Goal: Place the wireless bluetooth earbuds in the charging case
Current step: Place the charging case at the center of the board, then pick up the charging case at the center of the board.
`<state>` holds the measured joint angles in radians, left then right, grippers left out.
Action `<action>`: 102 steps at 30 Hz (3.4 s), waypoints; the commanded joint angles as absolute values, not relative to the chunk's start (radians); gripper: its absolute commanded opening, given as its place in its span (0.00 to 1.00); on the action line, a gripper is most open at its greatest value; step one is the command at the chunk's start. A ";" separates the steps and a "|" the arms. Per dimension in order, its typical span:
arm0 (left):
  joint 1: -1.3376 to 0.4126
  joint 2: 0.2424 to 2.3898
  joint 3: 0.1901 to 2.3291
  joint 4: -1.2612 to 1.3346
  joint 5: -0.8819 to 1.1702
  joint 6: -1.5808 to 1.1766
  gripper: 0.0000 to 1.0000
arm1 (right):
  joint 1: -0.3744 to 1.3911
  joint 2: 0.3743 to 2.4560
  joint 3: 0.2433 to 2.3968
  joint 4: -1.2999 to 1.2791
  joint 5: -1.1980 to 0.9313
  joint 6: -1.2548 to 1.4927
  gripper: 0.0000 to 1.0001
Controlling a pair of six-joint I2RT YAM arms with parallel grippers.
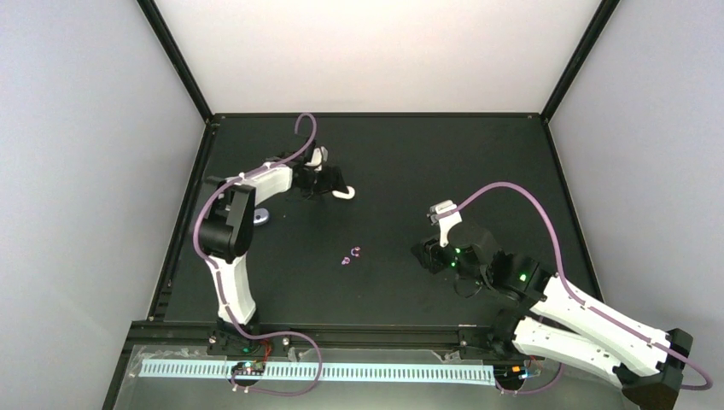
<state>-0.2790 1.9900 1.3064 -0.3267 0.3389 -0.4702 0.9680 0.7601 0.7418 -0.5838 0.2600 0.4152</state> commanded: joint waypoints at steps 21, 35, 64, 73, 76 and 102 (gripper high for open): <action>0.081 1.449 0.938 -0.596 -0.077 -0.441 0.99 | 0.962 0.739 0.713 -0.528 0.234 0.383 0.59; 0.083 1.688 1.055 -0.588 -0.087 -0.377 0.99 | 0.962 0.737 0.731 -0.547 0.253 0.366 0.59; -0.012 1.487 0.918 -0.561 -0.016 -0.313 0.54 | 0.962 0.719 0.794 -0.544 0.229 0.369 0.59; -0.458 1.075 0.800 -0.535 -0.089 -0.373 0.54 | 0.935 0.804 0.870 -0.506 0.090 0.456 0.60; -0.666 1.007 0.781 -0.498 -0.169 -0.410 0.55 | 0.867 0.843 0.893 -0.442 -0.046 0.534 0.61; -1.151 1.019 0.775 -0.107 -0.177 -0.099 0.55 | 0.745 1.173 1.002 -0.443 -0.523 0.567 0.59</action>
